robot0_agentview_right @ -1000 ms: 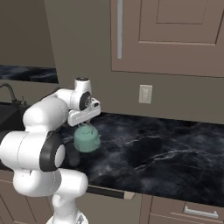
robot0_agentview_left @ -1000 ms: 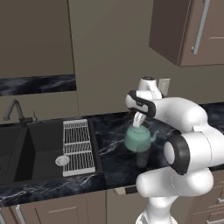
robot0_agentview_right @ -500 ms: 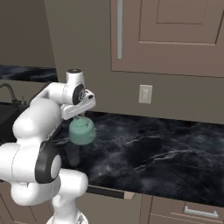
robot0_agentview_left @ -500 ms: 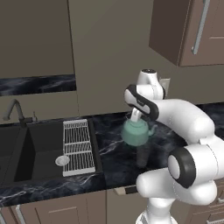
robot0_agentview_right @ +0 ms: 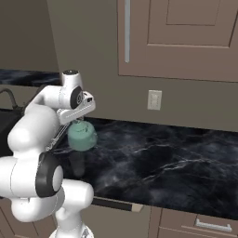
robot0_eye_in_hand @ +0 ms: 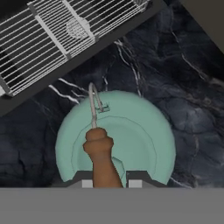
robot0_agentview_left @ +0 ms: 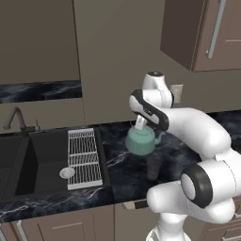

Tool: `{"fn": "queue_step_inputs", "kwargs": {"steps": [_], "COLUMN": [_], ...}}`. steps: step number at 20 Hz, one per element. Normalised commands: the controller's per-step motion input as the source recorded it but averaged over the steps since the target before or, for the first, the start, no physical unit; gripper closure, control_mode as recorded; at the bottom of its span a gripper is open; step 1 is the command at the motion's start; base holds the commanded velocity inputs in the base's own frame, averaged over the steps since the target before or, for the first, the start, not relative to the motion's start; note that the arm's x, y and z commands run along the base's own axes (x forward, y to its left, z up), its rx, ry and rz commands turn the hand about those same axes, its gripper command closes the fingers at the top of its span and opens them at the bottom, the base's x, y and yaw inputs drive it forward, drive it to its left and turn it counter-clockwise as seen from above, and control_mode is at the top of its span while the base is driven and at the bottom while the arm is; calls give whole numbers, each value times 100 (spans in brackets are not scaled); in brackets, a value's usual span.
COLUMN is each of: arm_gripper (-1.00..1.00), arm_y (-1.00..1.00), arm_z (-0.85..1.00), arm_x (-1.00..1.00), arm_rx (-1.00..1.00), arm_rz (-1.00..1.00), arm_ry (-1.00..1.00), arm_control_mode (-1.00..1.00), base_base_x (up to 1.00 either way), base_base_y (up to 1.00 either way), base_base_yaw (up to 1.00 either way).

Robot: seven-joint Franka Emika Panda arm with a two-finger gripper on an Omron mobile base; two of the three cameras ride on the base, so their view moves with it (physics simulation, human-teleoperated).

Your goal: Place the glass cup in the left basin and the kettle in the right basin of the sink.

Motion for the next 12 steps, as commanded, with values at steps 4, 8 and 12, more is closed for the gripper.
{"fn": "queue_step_inputs", "kwargs": {"steps": [4, 8, 12], "arm_gripper": [100, 100, 100], "arm_y": [42, 44, 44], "arm_z": [4, 9, 12], "arm_x": [0, 0, 0], "arm_rx": [0, 0, 0], "arm_rz": [0, 0, 0], "arm_ry": [0, 0, 0], "arm_control_mode": [-100, -100, -100], "base_base_x": [0, 0, 0], "base_base_y": [0, 0, 0], "base_base_yaw": [0, 0, 0]}}
